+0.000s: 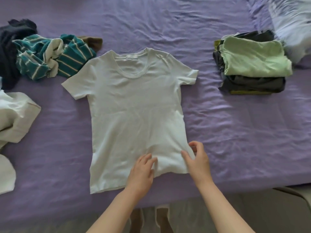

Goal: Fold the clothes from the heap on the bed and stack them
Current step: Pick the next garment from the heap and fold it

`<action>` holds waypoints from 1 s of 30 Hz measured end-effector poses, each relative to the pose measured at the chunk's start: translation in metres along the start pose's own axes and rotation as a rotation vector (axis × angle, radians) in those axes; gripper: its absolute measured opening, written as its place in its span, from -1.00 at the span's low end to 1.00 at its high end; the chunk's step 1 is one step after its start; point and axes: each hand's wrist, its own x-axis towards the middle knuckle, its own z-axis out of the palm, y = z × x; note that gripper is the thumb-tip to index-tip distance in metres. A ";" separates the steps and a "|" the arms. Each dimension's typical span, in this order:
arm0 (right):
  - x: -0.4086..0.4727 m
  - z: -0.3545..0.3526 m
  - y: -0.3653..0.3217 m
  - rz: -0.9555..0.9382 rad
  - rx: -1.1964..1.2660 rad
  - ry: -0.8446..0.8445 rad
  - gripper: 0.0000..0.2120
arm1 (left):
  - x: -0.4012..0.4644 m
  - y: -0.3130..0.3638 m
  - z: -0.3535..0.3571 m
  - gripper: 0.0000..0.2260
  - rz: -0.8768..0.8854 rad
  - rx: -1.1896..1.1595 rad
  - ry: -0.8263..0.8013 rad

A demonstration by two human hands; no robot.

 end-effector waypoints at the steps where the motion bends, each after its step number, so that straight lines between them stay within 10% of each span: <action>1: 0.000 -0.002 0.001 -0.013 0.010 0.035 -0.75 | 0.000 0.001 0.000 -0.58 0.002 0.014 -0.010; 8: -0.008 -0.015 0.025 0.139 -0.383 0.019 -0.56 | -0.005 0.005 -0.002 -0.58 -0.052 0.172 -0.121; 16: -0.005 -0.003 0.033 -0.343 -0.960 -0.259 -0.53 | -0.007 0.007 0.004 -0.71 -0.057 0.251 -0.078; 20: -0.017 0.007 0.021 -0.506 -0.759 -0.247 -0.79 | -0.011 0.002 0.001 -0.72 -0.069 0.295 -0.049; 30: -0.024 0.044 0.024 -0.625 -0.700 -0.437 -0.62 | -0.020 -0.022 0.014 -0.64 -0.131 0.303 -0.003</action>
